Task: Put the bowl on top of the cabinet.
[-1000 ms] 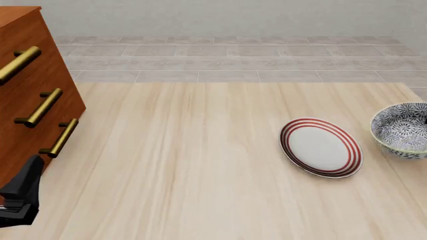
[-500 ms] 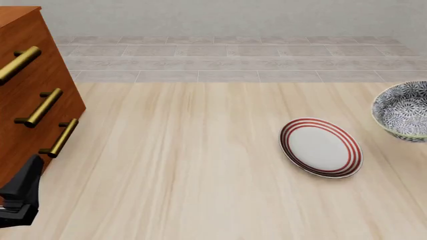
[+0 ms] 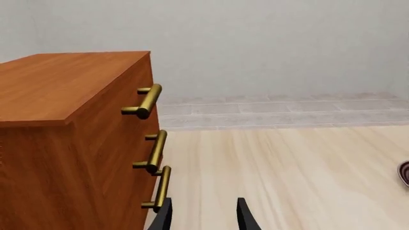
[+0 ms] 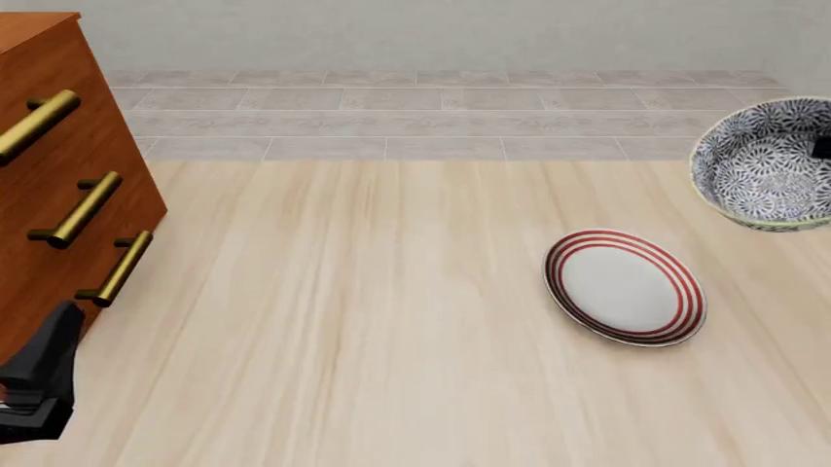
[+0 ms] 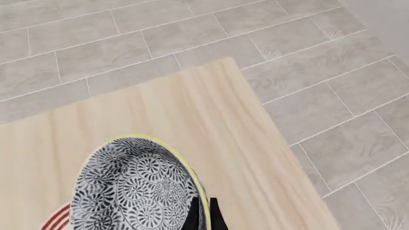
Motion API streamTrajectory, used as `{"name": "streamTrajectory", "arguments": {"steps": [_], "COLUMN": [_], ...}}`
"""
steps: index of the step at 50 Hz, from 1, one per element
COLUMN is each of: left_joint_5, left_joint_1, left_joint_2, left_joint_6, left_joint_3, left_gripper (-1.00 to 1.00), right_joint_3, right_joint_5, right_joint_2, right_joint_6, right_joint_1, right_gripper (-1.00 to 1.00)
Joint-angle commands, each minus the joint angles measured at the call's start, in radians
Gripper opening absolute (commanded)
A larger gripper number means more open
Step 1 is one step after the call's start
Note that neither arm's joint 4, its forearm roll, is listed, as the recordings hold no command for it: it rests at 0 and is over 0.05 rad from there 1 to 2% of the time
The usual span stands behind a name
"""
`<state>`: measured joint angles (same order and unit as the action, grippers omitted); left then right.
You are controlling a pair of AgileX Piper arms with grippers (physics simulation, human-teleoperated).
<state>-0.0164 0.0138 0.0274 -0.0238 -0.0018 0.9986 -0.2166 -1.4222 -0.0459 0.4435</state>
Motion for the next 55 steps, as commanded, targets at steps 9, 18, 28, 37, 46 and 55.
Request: {"name": "streamTrajectory", "arguments": {"steps": [9,18,28,37,46,55], "left_joint_5": [0.006,0.008,0.007,0.008,0.009,0.009], "left_joint_1": [0.002,0.000,0.000,0.001,0.004,0.003], "left_joint_2": [-0.009,-0.014,-0.013,-0.013,-0.012,-0.012], "left_joint_6": [0.002,0.005,0.005,0.004,0.005,0.005], "left_joint_3": [-0.001,-0.002,-0.001,-0.001,0.000,-0.001], "left_gripper": [1.00,1.00,1.00,1.00,1.00,1.00], "right_joint_3": [0.047,0.064,0.075,0.088,0.090,0.114], "right_joint_5": [-0.074,-0.094,-0.096,-0.097,-0.087,-0.075], "right_joint_2": [0.116,0.138,0.132,0.117,0.105,0.068], "right_joint_6": [0.005,0.000,-0.022,-0.027,-0.018,-0.013], "right_joint_1": [-0.147,-0.211,-0.294,-0.367,-0.422,-0.505], "right_gripper": [-1.00,-1.00,-1.00,-1.00,-1.00,-1.00]}}
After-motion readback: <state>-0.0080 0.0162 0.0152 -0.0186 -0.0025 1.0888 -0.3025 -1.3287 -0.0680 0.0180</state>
